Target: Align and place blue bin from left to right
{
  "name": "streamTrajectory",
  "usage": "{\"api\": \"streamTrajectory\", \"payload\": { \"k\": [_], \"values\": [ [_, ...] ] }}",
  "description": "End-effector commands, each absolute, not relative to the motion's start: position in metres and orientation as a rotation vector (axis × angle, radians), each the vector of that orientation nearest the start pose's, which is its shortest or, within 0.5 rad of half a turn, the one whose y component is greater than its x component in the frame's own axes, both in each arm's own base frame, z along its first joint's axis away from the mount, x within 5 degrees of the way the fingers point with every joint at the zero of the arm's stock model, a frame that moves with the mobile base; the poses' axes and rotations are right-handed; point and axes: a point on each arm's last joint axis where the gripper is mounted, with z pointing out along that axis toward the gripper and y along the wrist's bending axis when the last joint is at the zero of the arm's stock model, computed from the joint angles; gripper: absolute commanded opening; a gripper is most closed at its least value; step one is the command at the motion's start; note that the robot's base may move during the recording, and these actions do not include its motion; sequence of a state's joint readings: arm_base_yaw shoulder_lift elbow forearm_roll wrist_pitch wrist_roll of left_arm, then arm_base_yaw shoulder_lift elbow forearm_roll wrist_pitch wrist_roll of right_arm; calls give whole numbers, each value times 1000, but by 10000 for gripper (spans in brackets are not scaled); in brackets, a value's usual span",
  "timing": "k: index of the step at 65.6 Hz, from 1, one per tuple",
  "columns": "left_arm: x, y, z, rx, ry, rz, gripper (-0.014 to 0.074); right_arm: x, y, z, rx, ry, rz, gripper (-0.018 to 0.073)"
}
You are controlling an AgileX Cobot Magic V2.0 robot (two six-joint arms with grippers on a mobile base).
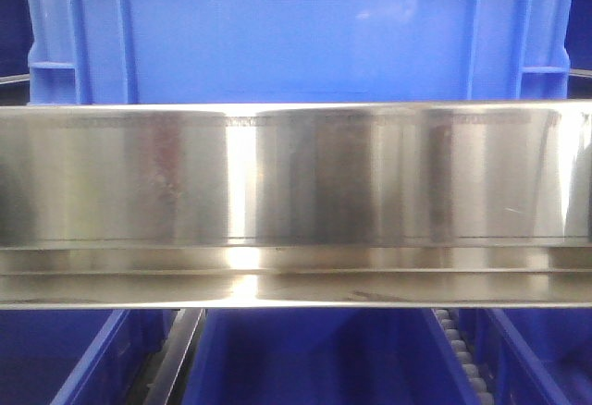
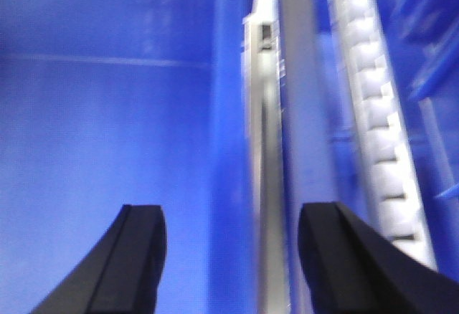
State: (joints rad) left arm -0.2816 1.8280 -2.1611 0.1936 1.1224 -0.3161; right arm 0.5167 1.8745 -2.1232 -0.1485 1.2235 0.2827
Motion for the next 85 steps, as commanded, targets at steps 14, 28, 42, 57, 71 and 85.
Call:
{"api": "streamTrajectory", "payload": {
  "k": [14, 28, 42, 57, 71, 85],
  "values": [
    [382, -96, 454, -46, 2267, -91, -111, 371, 196, 401, -294, 2459, 147, 250],
    [381, -96, 454, -47, 2274, -88, -111, 373, 197, 397, -296, 2467, 143, 250],
    [381, -96, 454, -48, 2277, -87, -111, 374, 198, 395, -297, 2473, 141, 250],
    [381, -96, 453, -49, 2288, -83, -111, 375, 199, 393, -298, 2477, 139, 244],
    [380, -96, 452, -51, 2301, -81, -111, 375, 199, 393, -300, 2476, 138, 244],
    [380, -96, 452, -51, 2303, -87, -111, 375, 199, 393, -304, 2476, 136, 244]
  ]
}}
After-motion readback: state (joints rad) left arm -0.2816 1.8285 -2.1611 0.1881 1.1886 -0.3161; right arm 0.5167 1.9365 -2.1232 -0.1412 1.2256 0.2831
